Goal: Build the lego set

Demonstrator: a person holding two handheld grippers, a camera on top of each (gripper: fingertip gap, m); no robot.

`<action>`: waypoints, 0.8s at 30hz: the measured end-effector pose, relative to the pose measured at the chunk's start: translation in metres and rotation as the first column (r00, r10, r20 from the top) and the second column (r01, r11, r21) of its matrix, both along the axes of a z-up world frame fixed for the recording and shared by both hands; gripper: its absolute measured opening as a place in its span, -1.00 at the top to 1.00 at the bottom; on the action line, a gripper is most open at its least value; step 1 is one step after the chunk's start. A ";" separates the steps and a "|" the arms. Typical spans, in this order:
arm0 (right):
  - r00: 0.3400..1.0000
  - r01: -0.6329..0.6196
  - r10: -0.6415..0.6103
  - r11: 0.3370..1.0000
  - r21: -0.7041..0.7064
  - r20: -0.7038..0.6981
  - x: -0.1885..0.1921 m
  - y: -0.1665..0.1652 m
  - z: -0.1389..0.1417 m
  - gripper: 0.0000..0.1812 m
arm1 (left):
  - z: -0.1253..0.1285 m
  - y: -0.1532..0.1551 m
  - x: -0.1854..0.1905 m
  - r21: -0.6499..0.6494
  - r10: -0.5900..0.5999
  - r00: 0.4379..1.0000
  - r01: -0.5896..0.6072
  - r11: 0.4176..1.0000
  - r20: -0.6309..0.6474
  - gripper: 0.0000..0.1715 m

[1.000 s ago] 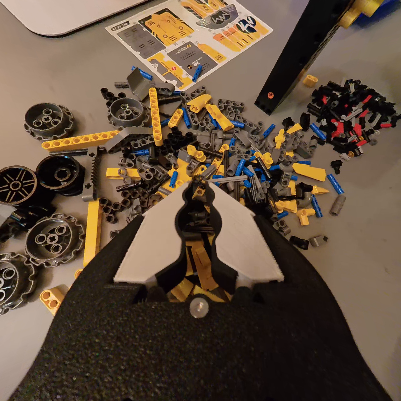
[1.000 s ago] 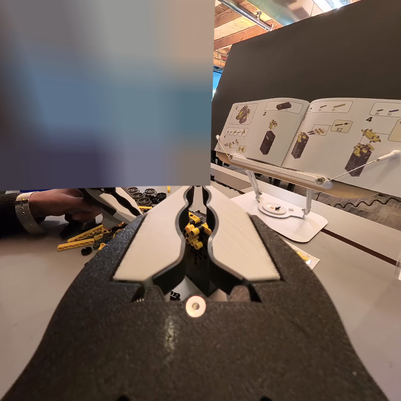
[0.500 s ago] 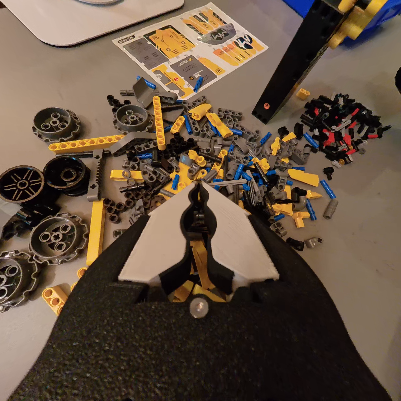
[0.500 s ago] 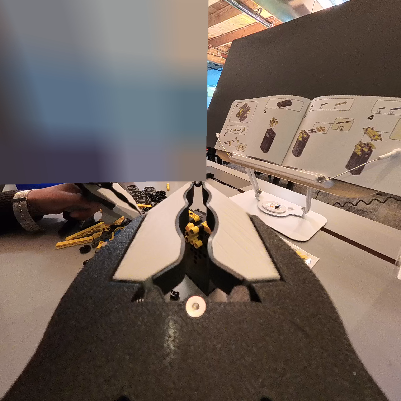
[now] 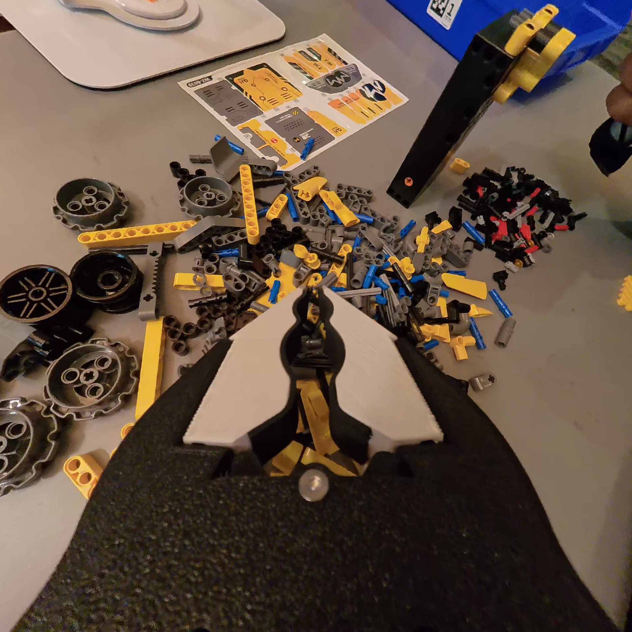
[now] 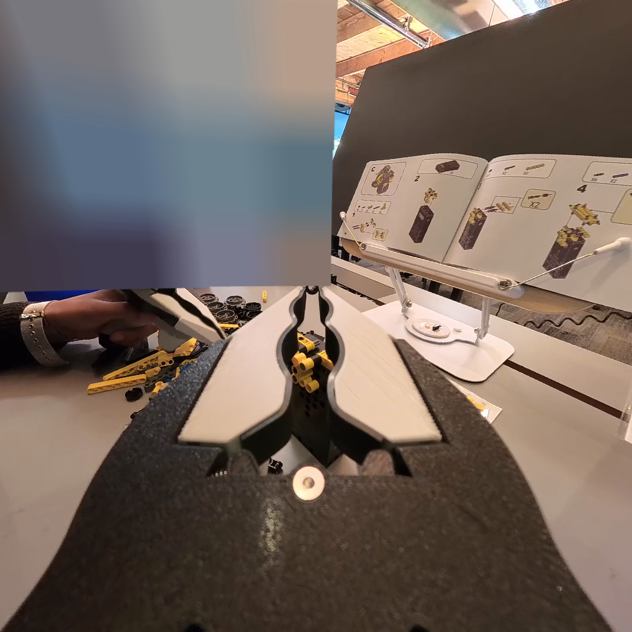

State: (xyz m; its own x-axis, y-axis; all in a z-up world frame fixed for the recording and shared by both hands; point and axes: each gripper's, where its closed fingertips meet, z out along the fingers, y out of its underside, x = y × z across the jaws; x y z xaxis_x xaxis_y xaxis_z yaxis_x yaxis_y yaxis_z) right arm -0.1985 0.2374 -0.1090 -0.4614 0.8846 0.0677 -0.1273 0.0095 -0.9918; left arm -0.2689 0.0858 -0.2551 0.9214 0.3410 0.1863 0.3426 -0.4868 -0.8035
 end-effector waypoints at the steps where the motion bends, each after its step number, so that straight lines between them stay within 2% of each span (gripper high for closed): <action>1: 1.000 0.000 0.000 1.000 0.000 0.000 0.000 0.000 0.000 0.94 | 0.000 0.001 0.002 -0.004 -0.014 1.000 0.014 1.000 -0.010 0.95; 5: 1.000 0.000 0.000 1.000 0.003 -0.002 0.000 0.000 0.000 0.94 | 0.002 0.003 0.008 -0.005 -0.047 0.998 0.047 0.999 -0.048 0.94; 11: 1.000 0.001 -0.001 1.000 0.004 -0.003 0.000 0.000 0.001 0.94 | 0.002 0.005 0.013 0.006 -0.081 0.996 0.081 0.997 -0.022 0.93; 18: 1.000 0.002 -0.002 1.000 0.005 -0.007 0.001 0.000 0.001 0.94 | -0.007 0.010 0.027 -0.076 -0.165 0.984 0.159 0.984 -0.069 0.94; 21: 1.000 0.001 -0.001 1.000 0.005 -0.006 0.001 -0.001 0.001 0.94 | -0.007 0.012 0.041 -0.077 -0.245 0.967 0.240 0.968 -0.069 0.94; 24: 1.000 0.001 -0.001 1.000 0.006 -0.006 0.001 -0.001 0.001 0.94 | -0.009 0.013 0.045 -0.095 -0.267 0.961 0.260 0.961 -0.075 0.93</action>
